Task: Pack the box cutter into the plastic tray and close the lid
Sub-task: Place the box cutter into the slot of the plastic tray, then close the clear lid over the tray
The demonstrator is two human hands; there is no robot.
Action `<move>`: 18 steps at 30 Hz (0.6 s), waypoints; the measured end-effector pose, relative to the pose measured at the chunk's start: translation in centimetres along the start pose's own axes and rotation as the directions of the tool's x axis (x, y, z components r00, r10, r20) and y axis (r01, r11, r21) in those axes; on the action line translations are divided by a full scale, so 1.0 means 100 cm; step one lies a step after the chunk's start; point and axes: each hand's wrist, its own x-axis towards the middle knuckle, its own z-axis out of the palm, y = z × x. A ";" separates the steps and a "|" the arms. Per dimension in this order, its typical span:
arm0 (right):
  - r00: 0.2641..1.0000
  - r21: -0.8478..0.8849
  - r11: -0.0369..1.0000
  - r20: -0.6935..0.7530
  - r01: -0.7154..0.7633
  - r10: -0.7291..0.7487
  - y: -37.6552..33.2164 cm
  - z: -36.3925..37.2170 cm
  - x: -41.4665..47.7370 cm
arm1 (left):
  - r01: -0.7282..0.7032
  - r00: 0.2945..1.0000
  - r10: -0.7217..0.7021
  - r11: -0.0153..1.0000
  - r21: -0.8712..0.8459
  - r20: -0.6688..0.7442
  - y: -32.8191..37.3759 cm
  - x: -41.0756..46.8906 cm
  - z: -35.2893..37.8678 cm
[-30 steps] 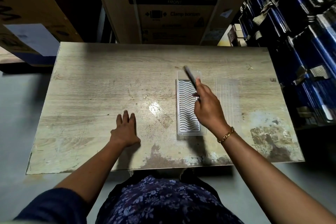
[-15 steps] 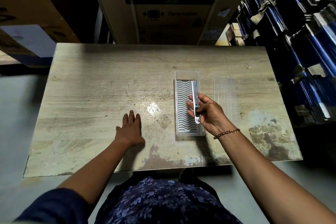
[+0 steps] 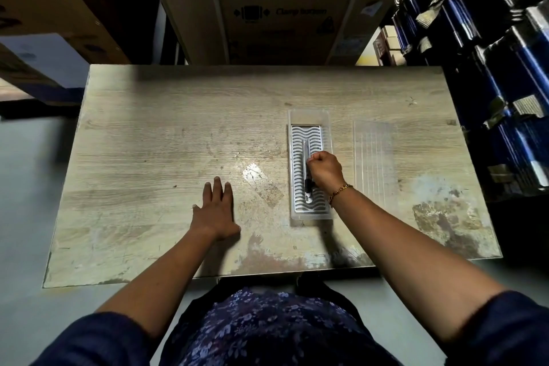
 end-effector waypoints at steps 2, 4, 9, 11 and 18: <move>1.000 -0.132 0.991 -0.009 0.013 -0.014 -0.003 0.003 0.002 | -0.001 1.000 0.001 1.000 -0.001 -0.002 0.000 0.001 0.000; 1.000 -0.213 0.977 0.004 0.003 -0.002 -0.003 0.006 0.005 | -0.003 1.000 0.003 1.000 0.001 -0.004 -0.001 0.001 0.001; 1.000 -0.359 0.933 -0.008 -0.019 0.017 0.001 0.015 0.013 | -0.006 1.000 0.006 1.000 -0.007 -0.005 -0.001 0.002 0.002; 1.000 -0.423 0.906 -0.008 -0.017 0.015 -0.003 0.016 0.011 | -0.007 1.000 0.007 1.000 0.000 -0.004 -0.001 0.002 0.002; 0.990 -0.500 0.855 0.083 0.142 -0.116 -0.015 -0.009 -0.010 | -0.011 1.000 0.011 1.000 -0.003 -0.012 -0.001 0.001 0.001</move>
